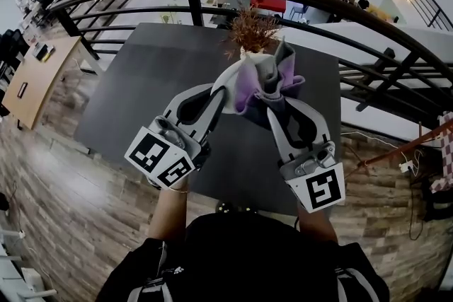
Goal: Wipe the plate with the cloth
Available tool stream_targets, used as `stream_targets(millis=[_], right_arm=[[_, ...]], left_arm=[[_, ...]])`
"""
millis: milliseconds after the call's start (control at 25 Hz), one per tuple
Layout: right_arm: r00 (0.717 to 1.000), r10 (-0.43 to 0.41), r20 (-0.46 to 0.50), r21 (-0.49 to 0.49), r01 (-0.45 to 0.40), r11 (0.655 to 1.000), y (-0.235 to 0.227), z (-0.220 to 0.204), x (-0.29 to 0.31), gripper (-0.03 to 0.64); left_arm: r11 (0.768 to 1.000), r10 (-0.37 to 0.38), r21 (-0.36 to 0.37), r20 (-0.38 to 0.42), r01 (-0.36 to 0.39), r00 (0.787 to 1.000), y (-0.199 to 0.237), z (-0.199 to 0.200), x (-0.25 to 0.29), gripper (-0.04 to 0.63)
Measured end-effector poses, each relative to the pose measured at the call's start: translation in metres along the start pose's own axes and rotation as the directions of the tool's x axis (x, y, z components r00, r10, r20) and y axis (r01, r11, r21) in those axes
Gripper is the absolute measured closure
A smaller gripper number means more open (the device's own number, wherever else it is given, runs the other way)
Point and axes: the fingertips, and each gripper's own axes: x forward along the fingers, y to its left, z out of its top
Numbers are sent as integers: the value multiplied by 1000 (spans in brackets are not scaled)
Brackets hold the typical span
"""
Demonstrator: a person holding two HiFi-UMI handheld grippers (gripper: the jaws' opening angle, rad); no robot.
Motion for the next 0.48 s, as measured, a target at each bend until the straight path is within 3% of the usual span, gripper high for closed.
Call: stream_targets(millis=[280,480], right_arm=[[991,-16,136,-45,22,999,-1,45,-8,543],[982,41,183,-63,-30,998,13,63,4,543]], left_arm=[[1000,3,13,-22,-3,1000,-5,-4,1,578],[1000,-11,17,-30,12,999,-13,-3,4,578]])
